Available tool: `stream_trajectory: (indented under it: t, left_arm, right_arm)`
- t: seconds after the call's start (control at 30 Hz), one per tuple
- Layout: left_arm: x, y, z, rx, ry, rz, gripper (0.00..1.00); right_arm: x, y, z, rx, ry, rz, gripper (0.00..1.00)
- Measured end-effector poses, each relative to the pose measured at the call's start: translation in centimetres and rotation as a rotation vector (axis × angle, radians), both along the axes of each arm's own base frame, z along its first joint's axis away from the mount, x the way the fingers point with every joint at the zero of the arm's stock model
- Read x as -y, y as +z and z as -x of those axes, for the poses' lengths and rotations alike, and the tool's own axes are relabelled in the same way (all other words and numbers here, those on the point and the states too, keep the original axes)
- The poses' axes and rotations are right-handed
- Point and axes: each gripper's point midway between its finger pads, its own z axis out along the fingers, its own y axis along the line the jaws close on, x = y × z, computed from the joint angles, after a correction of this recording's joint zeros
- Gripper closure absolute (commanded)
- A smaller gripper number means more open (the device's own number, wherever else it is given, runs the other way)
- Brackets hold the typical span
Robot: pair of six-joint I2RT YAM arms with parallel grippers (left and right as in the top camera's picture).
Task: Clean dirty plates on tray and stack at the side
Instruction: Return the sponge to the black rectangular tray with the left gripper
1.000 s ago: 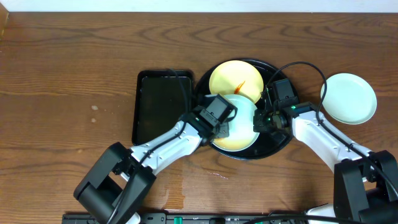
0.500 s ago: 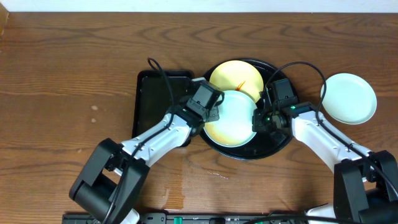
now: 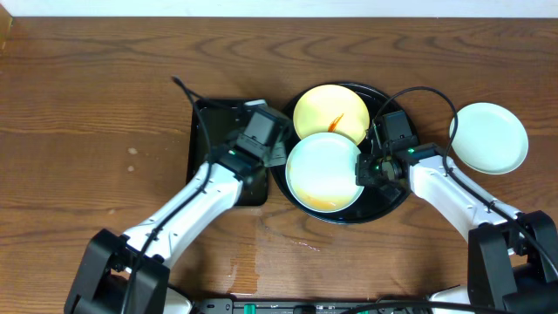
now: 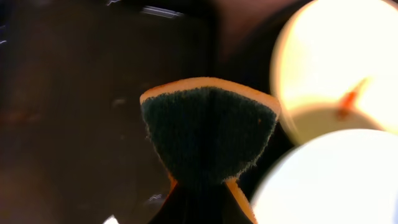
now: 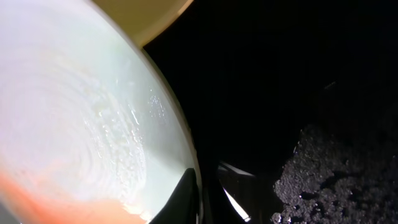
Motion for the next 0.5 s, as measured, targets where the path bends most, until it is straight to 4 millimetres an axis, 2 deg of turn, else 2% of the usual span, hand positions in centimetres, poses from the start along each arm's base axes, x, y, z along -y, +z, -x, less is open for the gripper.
stream_trajectory:
  t: [0.1, 0.17, 0.2, 0.23, 0.27, 0.4, 0.5]
  left_arm:
    - [-2.5, -0.8, 0.4, -0.056, 0.052, -0.032, 0.92]
    - [-4.1, -1.0, 0.3, -0.076, 0.09, -0.041, 0.92]
    - [-4.7, -1.1, 0.3, -0.082, 0.106, -0.043, 0.92]
    - [-5.4, -1.1, 0.1, -0.085, 0.126, -0.043, 0.92]
    - [-5.9, -1.1, 0.0, -0.086, 0.14, -0.044, 0.91]
    - [-7.3, -1.2, -0.3, -0.091, 0.179, -0.044, 0.89]
    - [-7.5, -1.2, -0.3, -0.092, 0.184, -0.045, 0.89]
  right_arm:
    - [0.2, -0.2, 0.5, -0.019, 0.001, 0.01, 0.91]
    - [0.3, -0.2, 0.8, -0.032, 0.001, 0.012, 0.81]
    - [0.3, -0.2, 0.8, -0.034, 0.003, 0.012, 0.81]
    - [0.2, -0.2, 0.8, -0.031, 0.005, 0.011, 0.87]
    - [0.2, -0.2, 0.6, -0.022, 0.008, 0.009, 0.99]
    - [-0.2, 0.1, -0.4, 0.019, 0.008, -0.009, 0.99]
    - [-0.3, 0.2, -0.6, 0.028, 0.011, -0.013, 0.99]
